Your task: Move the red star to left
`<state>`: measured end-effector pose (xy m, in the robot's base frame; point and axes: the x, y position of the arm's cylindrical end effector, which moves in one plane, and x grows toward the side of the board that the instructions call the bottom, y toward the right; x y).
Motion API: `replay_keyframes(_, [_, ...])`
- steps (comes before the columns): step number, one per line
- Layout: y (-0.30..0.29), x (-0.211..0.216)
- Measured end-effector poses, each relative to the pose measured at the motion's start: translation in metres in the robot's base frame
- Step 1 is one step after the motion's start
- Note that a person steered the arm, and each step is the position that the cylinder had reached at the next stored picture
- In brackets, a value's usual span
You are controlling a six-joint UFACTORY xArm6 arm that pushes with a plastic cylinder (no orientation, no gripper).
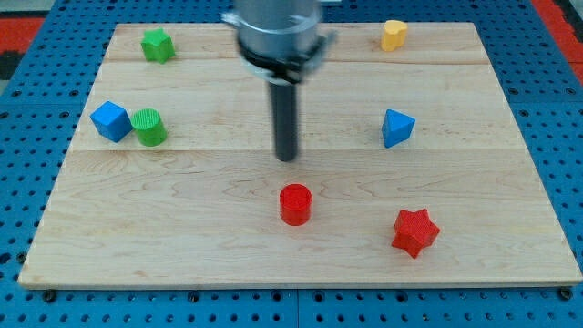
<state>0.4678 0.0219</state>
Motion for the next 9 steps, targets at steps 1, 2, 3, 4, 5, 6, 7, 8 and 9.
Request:
replay_keyframes(1, [0.091,0.012])
replay_keyframes(2, [0.156,0.048])
replay_keyframes(3, [0.175,0.083])
replay_keyframes(4, [0.125,0.097])
replay_keyframes(5, [0.073,0.099])
replay_keyframes(6, [0.013,0.102])
replay_keyframes(7, [-0.015,0.114])
replay_keyframes(8, [-0.005,0.125])
replay_keyframes(9, [0.010,0.139])
